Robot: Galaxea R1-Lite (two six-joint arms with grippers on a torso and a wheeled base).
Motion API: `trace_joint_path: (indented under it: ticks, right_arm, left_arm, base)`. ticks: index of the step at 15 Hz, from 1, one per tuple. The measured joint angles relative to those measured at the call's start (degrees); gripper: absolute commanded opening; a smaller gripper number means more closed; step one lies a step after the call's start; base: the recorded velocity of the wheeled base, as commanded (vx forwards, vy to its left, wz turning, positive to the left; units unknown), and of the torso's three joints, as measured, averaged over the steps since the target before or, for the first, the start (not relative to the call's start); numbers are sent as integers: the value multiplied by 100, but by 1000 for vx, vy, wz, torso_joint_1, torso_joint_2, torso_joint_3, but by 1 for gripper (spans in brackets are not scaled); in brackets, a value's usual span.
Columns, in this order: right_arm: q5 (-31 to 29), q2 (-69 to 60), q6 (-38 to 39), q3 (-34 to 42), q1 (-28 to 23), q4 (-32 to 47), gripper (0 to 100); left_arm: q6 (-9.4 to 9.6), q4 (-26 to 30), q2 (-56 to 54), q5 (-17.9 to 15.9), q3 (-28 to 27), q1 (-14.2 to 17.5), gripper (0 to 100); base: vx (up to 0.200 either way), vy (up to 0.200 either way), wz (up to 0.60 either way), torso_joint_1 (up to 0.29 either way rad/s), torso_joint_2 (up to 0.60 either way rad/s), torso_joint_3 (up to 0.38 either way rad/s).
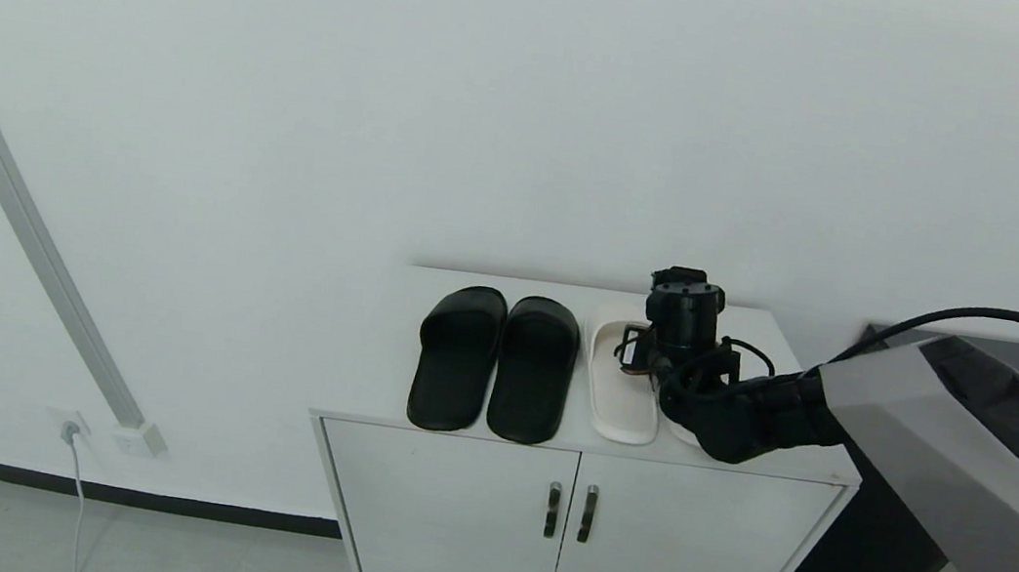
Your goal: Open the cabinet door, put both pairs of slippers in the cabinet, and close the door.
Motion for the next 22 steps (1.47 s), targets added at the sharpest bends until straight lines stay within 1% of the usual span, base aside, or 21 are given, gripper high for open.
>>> trace_joint_path:
  ticks: [4, 6, 8, 9, 10, 11, 13, 14, 16, 18, 21, 22]
  right_arm:
    - [-5, -223, -101, 57, 2, 2, 0]
    - [112, -697, -152, 532, 83, -6, 0]
    - [455, -1389, -255, 1303, 333, 143, 0]
    - [613, -1773, -235, 1620, 518, 438, 0]
    - [908, -2202, -121, 1983, 774, 791, 0]
    - [1257, -2575, -22, 2287, 1063, 1034, 0]
    - [1585, -3202, -13, 2659, 1563, 1262, 0]
    - [1637, -3440, -38, 2797, 1698, 1281, 0]
    - [1749, -3850, -65, 3156, 1919, 1281, 0]
    - [2025, -4250, -76, 3566, 2103, 1275, 0]
    - [2783, -4804, -148, 4223, 2188, 1168, 0]
    - [2872, -4942, -229, 4391, 2177, 1081, 0]
  left_arm:
    - [-2, 2, 0, -2, -2, 0, 0]
    - [28, 2, 0, -9, -2, 0, 0]
    - [61, 2, 0, 20, 5, 0, 0]
    - [50, 2, -2, 132, 7, 0, 0]
    - [6, 2, -2, 235, 7, 0, 0]
    - [-5, 2, -2, 249, 7, 0, 0]
    - [-37, -2, -2, 271, 7, 0, 0]
    - [-78, -2, -2, 299, 7, 0, 0]
    - [-105, -5, -2, 299, 7, 0, 0]
    - [-102, -7, -2, 296, 7, 0, 0]
    - [-100, -7, -2, 293, 7, 0, 0]
    - [-100, -7, -2, 288, 7, 0, 0]
  base:
    - [0, 0, 0, 0, 0, 0]
    - [0, 0, 0, 0, 0, 0]
    - [0, 0, 0, 0, 0, 0]
    - [0, 0, 0, 0, 0, 0]
    - [0, 0, 0, 0, 0, 0]
    - [0, 0, 0, 0, 0, 0]
    - [0, 0, 0, 0, 0, 0]
    - [0, 0, 0, 0, 0, 0]
    - [0, 0, 0, 0, 0, 0]
    - [0, 0, 0, 0, 0, 0]
    - [0, 0, 0, 0, 0, 0]
    - [0, 0, 0, 0, 0, 0]
